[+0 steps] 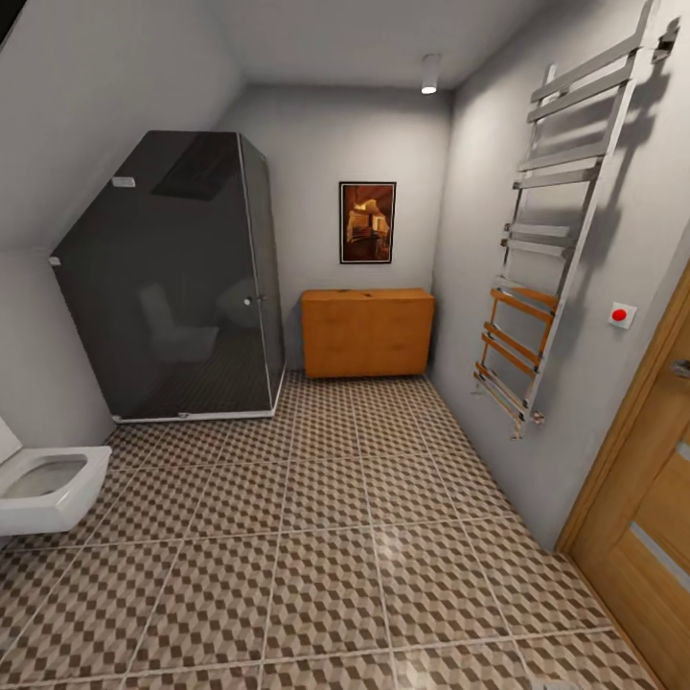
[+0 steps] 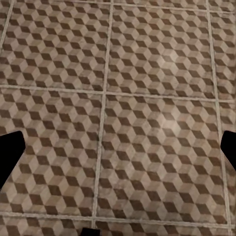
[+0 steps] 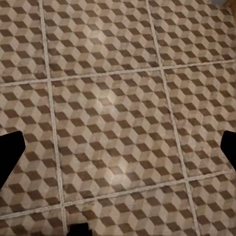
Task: Take the four mousetraps from the cabinet in the bathroom and place them on the bathroom floor. Make sure all four end up on the same floor surface, and ensure that at least two of them are either under or directly next to the same bathroom sink.
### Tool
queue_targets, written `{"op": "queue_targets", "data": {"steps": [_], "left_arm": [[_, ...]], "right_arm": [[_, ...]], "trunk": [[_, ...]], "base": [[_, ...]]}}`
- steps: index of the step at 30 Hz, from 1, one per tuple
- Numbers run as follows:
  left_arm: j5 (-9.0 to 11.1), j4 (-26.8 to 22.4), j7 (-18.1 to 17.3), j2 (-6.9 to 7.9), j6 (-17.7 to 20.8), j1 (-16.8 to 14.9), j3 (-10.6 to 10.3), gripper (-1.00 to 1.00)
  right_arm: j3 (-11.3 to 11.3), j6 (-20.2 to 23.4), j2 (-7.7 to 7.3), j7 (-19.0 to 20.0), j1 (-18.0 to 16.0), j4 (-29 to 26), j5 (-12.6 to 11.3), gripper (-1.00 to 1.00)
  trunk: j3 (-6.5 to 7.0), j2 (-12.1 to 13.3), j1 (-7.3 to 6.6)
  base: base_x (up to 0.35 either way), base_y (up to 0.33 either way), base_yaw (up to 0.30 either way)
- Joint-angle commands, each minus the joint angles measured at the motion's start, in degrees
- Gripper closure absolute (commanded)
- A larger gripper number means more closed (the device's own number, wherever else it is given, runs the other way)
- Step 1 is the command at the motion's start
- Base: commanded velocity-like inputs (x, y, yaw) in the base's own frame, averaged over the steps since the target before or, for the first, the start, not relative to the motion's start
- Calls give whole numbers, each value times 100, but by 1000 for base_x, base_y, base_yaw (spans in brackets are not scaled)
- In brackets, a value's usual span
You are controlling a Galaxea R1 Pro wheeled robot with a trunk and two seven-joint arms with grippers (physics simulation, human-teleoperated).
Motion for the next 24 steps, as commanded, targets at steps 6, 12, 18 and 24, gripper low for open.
{"op": "queue_targets", "data": {"steps": [6, 12, 18, 24], "left_arm": [[10, 23, 32, 3, -37, -11, -49, -100], [16, 23, 31, 18, -42, -11, -49, -100], [18, 23, 32, 22, -44, -11, -49, -100], [18, 23, 32, 19, -44, -11, -49, -100]], "right_arm": [[6, -42, 0, 1, -12, 25, -25, -100], [6, -42, 0, 1, -12, 21, -10, -100], [6, -37, 0, 1, -12, 18, 12, -100], [9, -34, 0, 1, -12, 18, 1, -100]], "trunk": [[-13, -13, 7], [-13, -13, 7], [-13, -13, 7], [-13, -13, 7]], "base": [[330, 1, -4], [331, 72, -1], [331, 106, 0], [331, 96, 0]]}}
